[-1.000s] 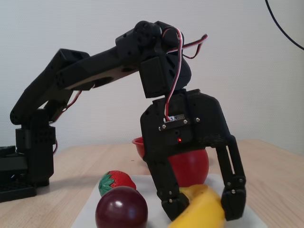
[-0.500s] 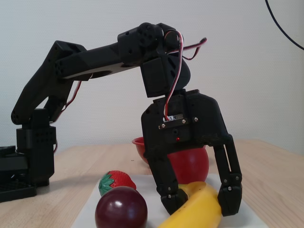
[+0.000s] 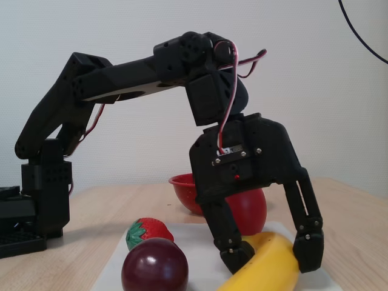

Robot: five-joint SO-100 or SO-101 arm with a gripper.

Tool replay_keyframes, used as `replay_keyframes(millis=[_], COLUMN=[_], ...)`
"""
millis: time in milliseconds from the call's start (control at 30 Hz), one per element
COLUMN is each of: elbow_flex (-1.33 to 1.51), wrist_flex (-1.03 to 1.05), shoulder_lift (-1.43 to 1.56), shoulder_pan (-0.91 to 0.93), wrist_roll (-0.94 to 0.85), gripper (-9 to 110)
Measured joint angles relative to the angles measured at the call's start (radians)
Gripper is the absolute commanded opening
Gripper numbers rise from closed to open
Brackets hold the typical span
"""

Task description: Grasp the banana and put it in the red bowl.

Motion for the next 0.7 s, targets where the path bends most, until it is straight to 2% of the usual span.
replay_keyframes(millis=[467,700], elbow_flex=[0.038,0.081], wrist_flex=[0.095,0.137], shoulder_lift=[0.091,0.405], shoulder_pan=[0.037,0.038], wrist_roll=[-0.014,-0.014], gripper=[0,0])
